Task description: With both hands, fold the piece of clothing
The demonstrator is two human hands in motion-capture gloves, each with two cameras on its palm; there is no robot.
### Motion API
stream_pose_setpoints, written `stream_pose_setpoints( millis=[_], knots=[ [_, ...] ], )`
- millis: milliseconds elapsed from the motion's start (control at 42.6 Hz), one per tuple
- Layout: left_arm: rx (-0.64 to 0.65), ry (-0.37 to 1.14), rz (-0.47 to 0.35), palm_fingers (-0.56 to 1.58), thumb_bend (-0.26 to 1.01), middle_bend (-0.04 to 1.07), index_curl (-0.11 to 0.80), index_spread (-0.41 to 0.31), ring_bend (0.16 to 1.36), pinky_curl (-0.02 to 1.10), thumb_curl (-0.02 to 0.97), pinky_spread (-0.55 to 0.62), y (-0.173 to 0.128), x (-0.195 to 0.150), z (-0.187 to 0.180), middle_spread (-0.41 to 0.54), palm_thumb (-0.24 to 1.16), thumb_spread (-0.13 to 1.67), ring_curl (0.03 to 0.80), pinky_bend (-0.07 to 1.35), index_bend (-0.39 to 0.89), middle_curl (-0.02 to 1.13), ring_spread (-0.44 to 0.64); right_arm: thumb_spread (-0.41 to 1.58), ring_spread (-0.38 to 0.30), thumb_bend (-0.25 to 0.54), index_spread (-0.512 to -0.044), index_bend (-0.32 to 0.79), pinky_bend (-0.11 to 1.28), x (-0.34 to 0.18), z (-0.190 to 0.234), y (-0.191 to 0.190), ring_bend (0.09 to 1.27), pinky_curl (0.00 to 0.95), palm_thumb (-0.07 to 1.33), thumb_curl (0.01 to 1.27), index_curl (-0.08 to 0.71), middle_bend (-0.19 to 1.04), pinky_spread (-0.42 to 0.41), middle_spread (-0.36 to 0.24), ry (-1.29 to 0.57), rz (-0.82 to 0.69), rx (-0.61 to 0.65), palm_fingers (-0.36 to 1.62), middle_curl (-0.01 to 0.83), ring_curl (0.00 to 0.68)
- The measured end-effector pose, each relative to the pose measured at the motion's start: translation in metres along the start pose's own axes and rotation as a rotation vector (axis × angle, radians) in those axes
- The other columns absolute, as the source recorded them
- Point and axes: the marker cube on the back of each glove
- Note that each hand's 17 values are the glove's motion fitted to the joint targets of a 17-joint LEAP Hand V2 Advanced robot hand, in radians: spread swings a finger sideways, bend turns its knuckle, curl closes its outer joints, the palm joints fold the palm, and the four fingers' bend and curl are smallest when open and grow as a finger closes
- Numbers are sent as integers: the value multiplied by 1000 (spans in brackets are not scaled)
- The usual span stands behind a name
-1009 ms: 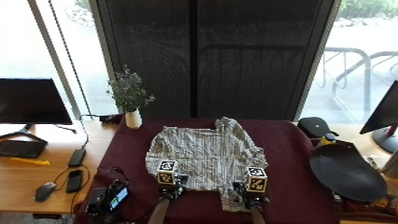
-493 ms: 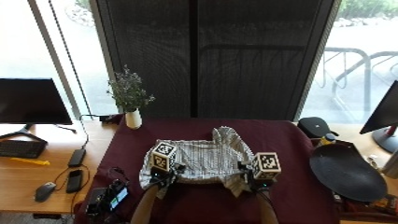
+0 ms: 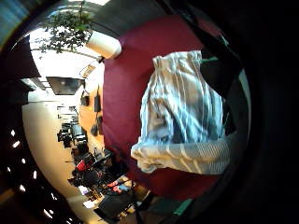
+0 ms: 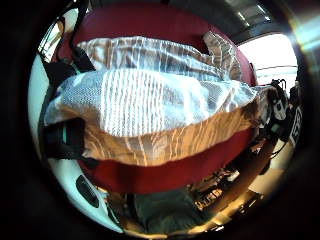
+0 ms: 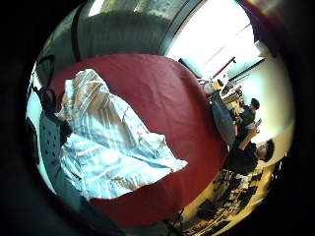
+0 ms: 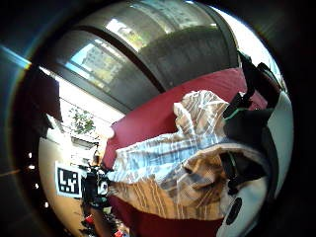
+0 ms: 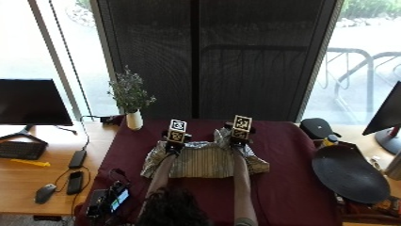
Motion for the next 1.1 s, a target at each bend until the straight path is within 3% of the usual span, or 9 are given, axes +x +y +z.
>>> stream_pose_setpoints(
  millis=[188, 352, 422, 446, 610, 728, 798, 1009, 1103],
  knots=[
    [-217, 34, -36, 1177, 49, 531, 478, -300, 859, 139, 294, -32, -7, -1, 49, -336, 735, 1401, 478, 142, 207, 531, -368, 923, -263, -17, -295, 167, 523, -11, 39, 36, 775, 379, 1096, 407, 384, 327, -350, -227, 93, -57, -338, 1354, 440, 448],
    [-275, 167, -17, 1178, 43, 543, 480, -297, 878, 177, 292, -71, -4, -1, 63, -342, 749, 1400, 494, 173, 169, 543, -361, 887, -259, -34, -297, 157, 544, -16, 38, 32, 771, 384, 1078, 408, 387, 312, -354, -230, -114, -66, -499, 1322, 441, 446],
    [-165, 171, -89, 1069, 30, 586, 463, -274, 870, 175, 289, -43, -4, -11, 57, -338, 738, 1395, 493, 137, 115, 557, -352, 873, -263, -57, -307, 87, 625, -6, 21, 26, 753, 400, 1016, 396, 364, 231, -346, -231, -228, -55, -534, 1181, 423, 442],
    [-132, 185, -98, 937, -3, 609, 432, -244, 843, 175, 285, -7, -3, -12, 54, -329, 694, 1356, 485, 141, 25, 564, -336, 871, -257, -68, -312, 92, 659, -2, 16, 22, 678, 408, 984, 390, 360, 146, -294, -219, -256, -66, -494, 965, 400, 419],
    [169, 276, -76, 746, -30, 605, 376, -181, 756, 217, 291, 82, 0, -12, 29, -285, 622, 1258, 474, 206, 56, 580, -268, 886, -200, -36, -314, 149, 629, 21, -32, 31, 571, 406, 933, 382, 368, 130, -166, -175, -386, -116, -310, 849, 373, 403],
    [451, 135, -85, 650, -23, 494, 354, -155, 693, 252, 300, 125, -7, -21, 18, -236, 609, 1225, 447, 274, 93, 547, -208, 921, -163, -25, -315, 164, 596, 77, -12, 90, 497, 392, 924, 388, 373, 145, -94, -157, -201, 101, -413, 772, 364, 384],
    [488, 1, -91, 657, -20, 453, 348, -152, 675, 256, 306, 142, -12, -25, 29, -222, 609, 1207, 427, 267, 117, 523, -190, 945, -140, -25, -317, 157, 593, 98, -28, 135, 460, 387, 910, 392, 372, 148, -55, -145, -199, 224, -562, 734, 358, 375],
    [169, 76, 11, 492, -59, 280, 365, -143, 534, 298, 276, 210, 6, 19, 96, -145, 441, 1223, 385, 315, 164, 472, -43, 1060, -15, -63, -309, 48, 743, 151, -7, 207, 476, 412, 692, 351, 298, 126, 52, -50, -45, 586, -849, 493, 322, 381],
    [-61, 164, 42, 405, -72, 201, 381, -136, 476, 320, 236, 248, 23, 26, 121, -91, 278, 1236, 373, 357, 181, 459, 48, 1100, -66, -67, -314, -95, 851, 154, 12, 213, 766, 420, 576, 328, 198, 119, -33, -26, -104, 645, -808, 637, 297, 432]
  ],
)
